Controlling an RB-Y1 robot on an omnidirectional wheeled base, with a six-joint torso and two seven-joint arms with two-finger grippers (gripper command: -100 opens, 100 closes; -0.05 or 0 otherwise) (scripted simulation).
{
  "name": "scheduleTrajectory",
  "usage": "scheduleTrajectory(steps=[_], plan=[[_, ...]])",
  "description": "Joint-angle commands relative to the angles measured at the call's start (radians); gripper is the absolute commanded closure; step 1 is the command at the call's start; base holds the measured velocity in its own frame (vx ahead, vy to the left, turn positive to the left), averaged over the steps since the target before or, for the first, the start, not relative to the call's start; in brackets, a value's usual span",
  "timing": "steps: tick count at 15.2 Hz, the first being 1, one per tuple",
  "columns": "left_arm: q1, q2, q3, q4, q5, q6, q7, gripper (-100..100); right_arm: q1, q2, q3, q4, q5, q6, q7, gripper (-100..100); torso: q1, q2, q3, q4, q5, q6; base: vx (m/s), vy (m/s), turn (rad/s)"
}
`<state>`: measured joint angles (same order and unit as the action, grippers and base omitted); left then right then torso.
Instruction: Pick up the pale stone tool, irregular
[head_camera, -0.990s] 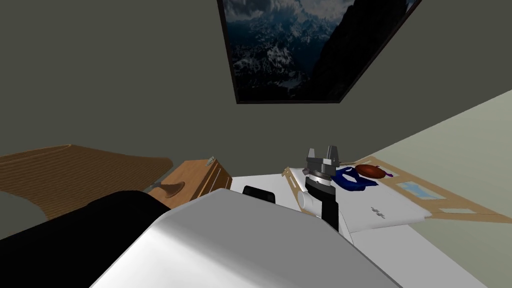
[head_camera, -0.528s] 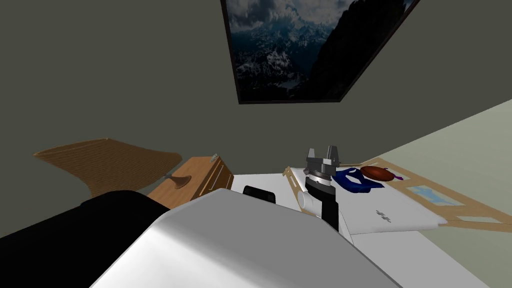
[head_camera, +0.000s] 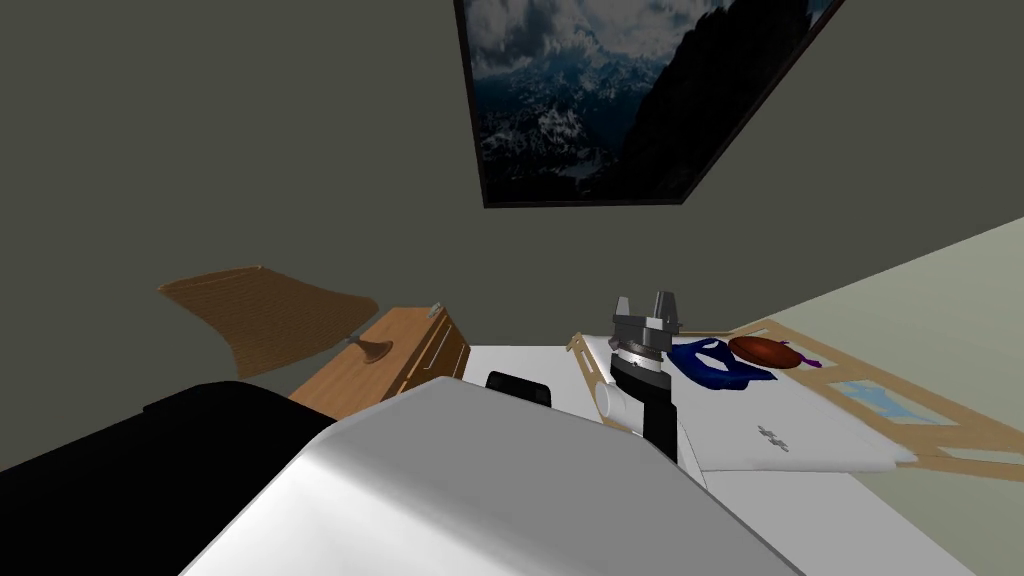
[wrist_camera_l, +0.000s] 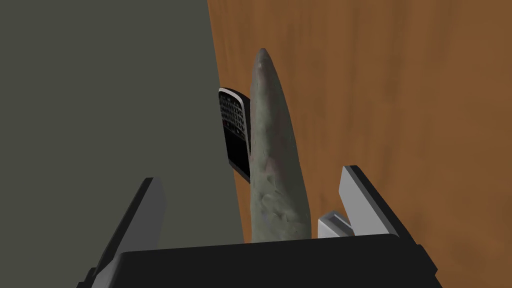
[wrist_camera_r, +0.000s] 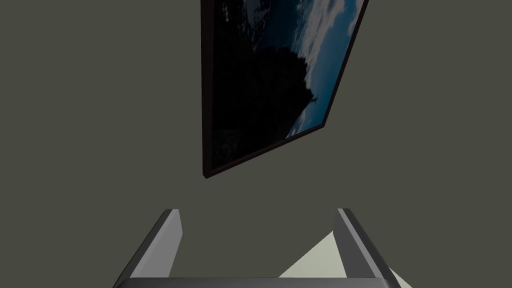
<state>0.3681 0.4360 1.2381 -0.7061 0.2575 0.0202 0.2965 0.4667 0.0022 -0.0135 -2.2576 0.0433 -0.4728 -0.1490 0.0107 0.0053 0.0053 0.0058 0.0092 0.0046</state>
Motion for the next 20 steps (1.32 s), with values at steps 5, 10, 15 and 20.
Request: scheduleTrajectory(steps=[5, 10, 15, 20], plan=[[-0.122, 0.002, 0.132, -0.069, -0.064, 0.106, -0.128, -100, 0.0, 0.0, 0.0, 0.0, 0.0, 0.0, 0.0, 0, 0.0, 0.001, 0.001, 0.0, 0.0, 0.0, -0.077, -0.026, 0.104], [-0.116, 0.003, 0.139, -0.064, -0.06, 0.103, -0.141, 100, 0.0, 0.0, 0.0, 0.0, 0.0, 0.0, 0.0, 0, 0.0, -0.002, -0.001, -0.001, -0.001, 0.0, -0.029, -0.012, 0.0], [-0.063, 0.001, 0.081, -0.034, -0.033, 0.054, -0.083, 100, 0.0, 0.0, 0.0, 0.0, 0.0, 0.0, 0.0, 0, 0.001, -0.006, -0.003, -0.001, 0.0, 0.0, 0.027, 0.011, -0.046], [0.036, 0.001, -0.022, 0.037, 0.029, -0.038, 0.018, 100, 0.0, 0.0, 0.0, 0.0, 0.0, 0.0, 0.0, 0, 0.002, -0.011, -0.006, -0.002, -0.001, 0.001, 0.097, 0.036, -0.09]])
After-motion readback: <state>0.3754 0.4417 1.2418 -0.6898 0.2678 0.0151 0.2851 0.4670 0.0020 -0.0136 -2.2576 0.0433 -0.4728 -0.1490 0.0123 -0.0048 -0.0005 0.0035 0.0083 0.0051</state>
